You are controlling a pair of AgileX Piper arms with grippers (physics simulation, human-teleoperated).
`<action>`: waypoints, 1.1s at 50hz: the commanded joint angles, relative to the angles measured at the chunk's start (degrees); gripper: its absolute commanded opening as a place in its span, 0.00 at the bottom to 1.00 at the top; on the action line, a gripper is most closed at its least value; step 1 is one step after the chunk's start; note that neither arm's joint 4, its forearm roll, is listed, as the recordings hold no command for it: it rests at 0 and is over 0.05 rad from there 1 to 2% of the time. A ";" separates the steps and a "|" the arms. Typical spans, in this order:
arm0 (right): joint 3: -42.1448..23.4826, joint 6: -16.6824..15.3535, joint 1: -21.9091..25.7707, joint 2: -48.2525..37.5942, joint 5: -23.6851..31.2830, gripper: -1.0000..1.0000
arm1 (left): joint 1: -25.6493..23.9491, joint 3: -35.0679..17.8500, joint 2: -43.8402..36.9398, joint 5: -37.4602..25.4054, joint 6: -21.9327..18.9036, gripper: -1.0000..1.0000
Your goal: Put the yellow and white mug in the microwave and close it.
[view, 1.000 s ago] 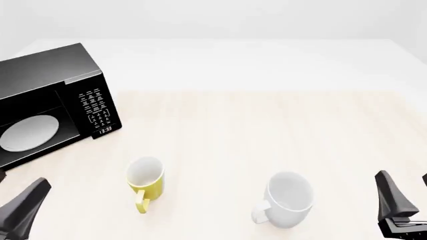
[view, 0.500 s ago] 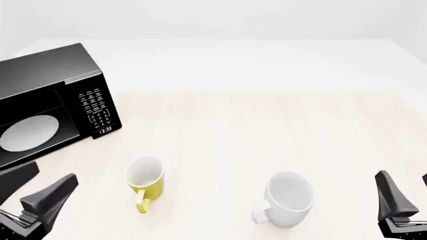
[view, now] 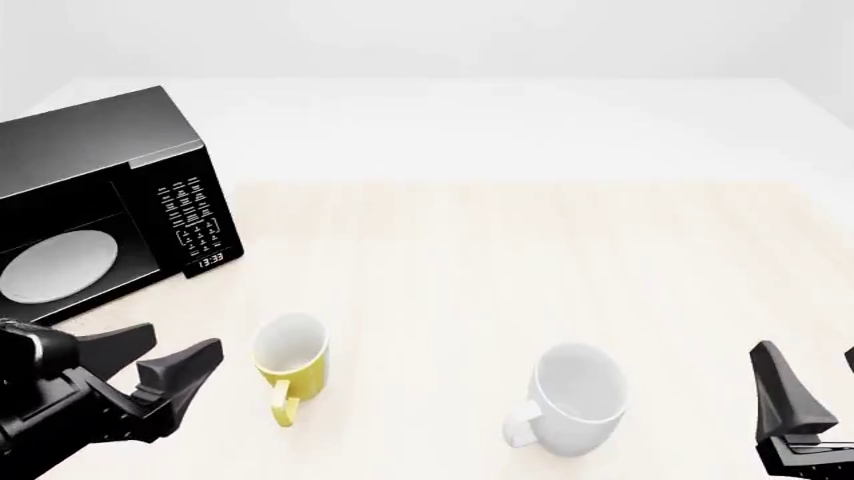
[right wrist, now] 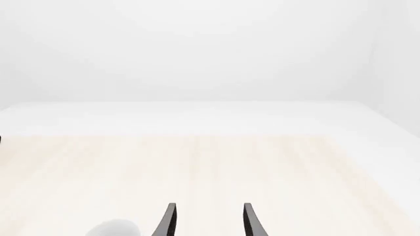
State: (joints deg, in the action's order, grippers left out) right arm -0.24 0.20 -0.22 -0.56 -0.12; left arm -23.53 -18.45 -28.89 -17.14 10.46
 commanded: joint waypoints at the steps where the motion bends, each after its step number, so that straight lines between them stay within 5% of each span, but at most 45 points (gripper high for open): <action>1: 0.00 0.00 0.00 -0.01 0.00 1.00 | -0.88 2.61 -6.14 4.24 3.07 1.00; 55: 0.00 -0.01 -0.01 -0.01 0.00 1.00 | -3.16 6.28 -29.84 21.92 6.95 1.00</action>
State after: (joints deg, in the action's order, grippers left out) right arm -0.24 0.20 -0.22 -0.56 -0.12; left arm -25.90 -12.93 -54.69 1.58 16.07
